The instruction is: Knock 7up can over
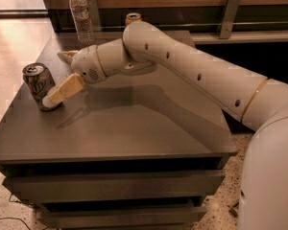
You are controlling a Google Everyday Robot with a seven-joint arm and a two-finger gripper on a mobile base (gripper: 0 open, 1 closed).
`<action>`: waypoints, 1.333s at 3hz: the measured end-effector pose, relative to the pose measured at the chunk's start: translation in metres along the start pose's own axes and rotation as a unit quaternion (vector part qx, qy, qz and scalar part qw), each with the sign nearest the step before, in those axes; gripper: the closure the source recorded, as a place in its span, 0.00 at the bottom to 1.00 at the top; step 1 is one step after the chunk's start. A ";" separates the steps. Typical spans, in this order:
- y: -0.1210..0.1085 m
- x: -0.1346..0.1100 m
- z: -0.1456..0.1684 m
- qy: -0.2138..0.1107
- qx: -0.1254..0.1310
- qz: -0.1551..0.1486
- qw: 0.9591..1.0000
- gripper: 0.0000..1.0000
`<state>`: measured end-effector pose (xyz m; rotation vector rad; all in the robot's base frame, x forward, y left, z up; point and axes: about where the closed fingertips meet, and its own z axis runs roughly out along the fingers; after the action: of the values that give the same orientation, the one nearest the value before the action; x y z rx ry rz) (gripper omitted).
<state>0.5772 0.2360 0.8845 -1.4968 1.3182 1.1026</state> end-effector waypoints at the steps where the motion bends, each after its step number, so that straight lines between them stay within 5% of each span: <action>1: 0.004 0.005 0.008 -0.014 -0.003 0.002 1.000 0.00; 2: 0.005 0.004 0.010 -0.015 -0.005 0.002 1.000 0.14; 4: 0.008 0.003 0.015 -0.016 -0.010 0.001 1.000 0.61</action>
Offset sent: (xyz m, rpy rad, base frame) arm -0.0037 0.0054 -0.0066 0.0257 0.0080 0.0056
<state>0.5685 0.2485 0.8774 -1.4872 1.2909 1.1384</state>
